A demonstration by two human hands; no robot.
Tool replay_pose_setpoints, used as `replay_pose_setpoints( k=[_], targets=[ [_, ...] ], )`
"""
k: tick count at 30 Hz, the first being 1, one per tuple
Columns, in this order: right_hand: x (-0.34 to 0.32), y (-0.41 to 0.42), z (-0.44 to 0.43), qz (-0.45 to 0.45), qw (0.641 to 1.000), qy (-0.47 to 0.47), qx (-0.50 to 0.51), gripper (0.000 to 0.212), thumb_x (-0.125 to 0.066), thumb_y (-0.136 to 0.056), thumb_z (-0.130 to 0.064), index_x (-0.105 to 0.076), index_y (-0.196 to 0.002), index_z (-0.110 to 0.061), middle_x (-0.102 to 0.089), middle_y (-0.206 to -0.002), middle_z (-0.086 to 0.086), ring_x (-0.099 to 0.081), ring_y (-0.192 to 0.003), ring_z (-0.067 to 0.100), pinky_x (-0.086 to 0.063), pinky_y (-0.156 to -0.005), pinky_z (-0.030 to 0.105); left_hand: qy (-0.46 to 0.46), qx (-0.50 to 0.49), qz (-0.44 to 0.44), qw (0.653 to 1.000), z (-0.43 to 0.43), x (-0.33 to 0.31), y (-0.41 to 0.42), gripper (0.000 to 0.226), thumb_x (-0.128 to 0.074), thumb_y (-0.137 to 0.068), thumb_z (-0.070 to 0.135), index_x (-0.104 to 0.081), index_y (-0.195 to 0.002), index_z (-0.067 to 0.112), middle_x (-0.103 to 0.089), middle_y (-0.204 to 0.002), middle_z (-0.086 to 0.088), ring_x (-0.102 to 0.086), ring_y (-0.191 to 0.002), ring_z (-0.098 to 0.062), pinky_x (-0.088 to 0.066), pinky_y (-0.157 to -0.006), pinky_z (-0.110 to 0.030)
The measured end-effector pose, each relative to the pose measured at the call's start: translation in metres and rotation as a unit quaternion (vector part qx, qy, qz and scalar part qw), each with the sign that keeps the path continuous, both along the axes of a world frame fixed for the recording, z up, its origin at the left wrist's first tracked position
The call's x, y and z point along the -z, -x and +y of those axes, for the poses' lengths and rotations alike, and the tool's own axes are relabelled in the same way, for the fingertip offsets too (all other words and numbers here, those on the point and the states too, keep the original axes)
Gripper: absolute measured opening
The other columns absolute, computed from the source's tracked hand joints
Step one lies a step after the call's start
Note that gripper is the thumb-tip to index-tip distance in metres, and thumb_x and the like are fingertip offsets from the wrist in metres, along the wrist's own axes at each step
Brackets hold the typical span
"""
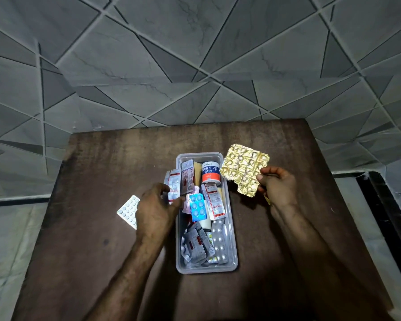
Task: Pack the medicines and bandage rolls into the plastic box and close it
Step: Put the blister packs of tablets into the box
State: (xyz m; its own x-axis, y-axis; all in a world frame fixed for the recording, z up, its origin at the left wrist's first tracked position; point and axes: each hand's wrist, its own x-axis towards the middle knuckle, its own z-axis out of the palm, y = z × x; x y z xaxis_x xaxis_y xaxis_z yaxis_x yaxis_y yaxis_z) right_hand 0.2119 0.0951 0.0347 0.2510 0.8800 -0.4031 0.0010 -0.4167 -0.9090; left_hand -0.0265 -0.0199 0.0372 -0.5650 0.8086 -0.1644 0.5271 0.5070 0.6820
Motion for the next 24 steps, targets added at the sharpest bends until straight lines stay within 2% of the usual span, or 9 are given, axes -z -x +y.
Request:
replay_pose_setpoints(
  k=[3,8,11,14,16,19,24],
  targets=[
    [-0.001,0.011,-0.009,-0.012,0.999,-0.001,-0.043,0.02,-0.062,-0.083,0.008,-0.063,-0.083,-0.012,-0.067,-0.08,0.004,-0.061,-0.064,0.012,-0.048,-0.045,0.017,0.017,0.031,0.019,0.999,-0.01,-0.004,-0.018,0.039,-0.08,-0.072,0.037,-0.064,-0.104,0.02,-0.071,-0.104,-0.003,-0.067,-0.088,-0.02,-0.049,-0.07,-0.027],
    [0.008,0.018,-0.032,-0.046,0.992,0.031,-0.115,0.02,-0.065,-0.082,0.006,-0.065,-0.081,-0.014,-0.07,-0.085,0.008,-0.066,-0.078,0.02,-0.053,-0.06,0.031,0.047,0.066,0.03,0.996,-0.03,-0.008,-0.037,0.042,-0.079,-0.074,0.04,-0.061,-0.107,0.021,-0.066,-0.105,-0.002,-0.059,-0.084,-0.015,-0.04,-0.068,-0.025],
    [0.01,0.022,-0.047,-0.053,0.989,0.043,-0.132,0.021,-0.063,-0.083,0.008,-0.064,-0.08,-0.013,-0.067,-0.078,0.005,-0.063,-0.072,0.017,-0.052,-0.055,0.026,0.055,0.088,0.045,0.994,-0.046,-0.004,-0.045,0.039,-0.078,-0.075,0.041,-0.058,-0.102,0.02,-0.063,-0.101,-0.003,-0.058,-0.087,-0.02,-0.039,-0.067,-0.026],
    [0.013,0.025,-0.056,-0.068,0.986,0.046,-0.144,0.023,-0.062,-0.084,0.008,-0.064,-0.079,-0.014,-0.067,-0.077,0.004,-0.062,-0.07,0.015,-0.053,-0.055,0.027,0.073,0.104,0.043,0.991,-0.06,0.001,-0.055,0.04,-0.077,-0.075,0.043,-0.056,-0.101,0.021,-0.058,-0.097,-0.001,-0.051,-0.079,-0.016,-0.034,-0.066,-0.024],
    [0.015,0.029,-0.057,-0.086,0.983,0.047,-0.154,0.024,-0.064,-0.083,0.006,-0.064,-0.077,-0.017,-0.067,-0.077,0.003,-0.063,-0.07,0.015,-0.055,-0.059,0.03,0.093,0.116,0.033,0.988,-0.065,0.004,-0.061,0.041,-0.074,-0.076,0.044,-0.053,-0.102,0.022,-0.056,-0.098,0.0,-0.05,-0.079,-0.015,-0.035,-0.067,-0.024],
    [0.018,0.04,-0.057,-0.126,0.975,0.042,-0.179,0.023,-0.068,-0.081,0.002,-0.066,-0.075,-0.02,-0.07,-0.079,-0.002,-0.064,-0.074,0.014,-0.059,-0.073,0.037,0.121,0.133,0.033,0.983,-0.067,0.006,-0.07,0.042,-0.071,-0.079,0.046,-0.05,-0.105,0.021,-0.054,-0.104,-0.002,-0.056,-0.085,-0.019,-0.042,-0.07,-0.027],
    [0.015,0.047,-0.06,-0.209,0.953,0.011,-0.219,0.014,-0.073,-0.08,-0.006,-0.07,-0.083,-0.019,-0.07,-0.083,-0.009,-0.064,-0.079,0.005,-0.049,-0.077,0.019,0.171,0.161,0.055,0.97,-0.066,0.005,-0.075,0.051,-0.065,-0.084,0.048,-0.044,-0.118,0.016,-0.048,-0.117,-0.006,-0.061,-0.099,-0.028,-0.048,-0.079,-0.034]
  ],
)
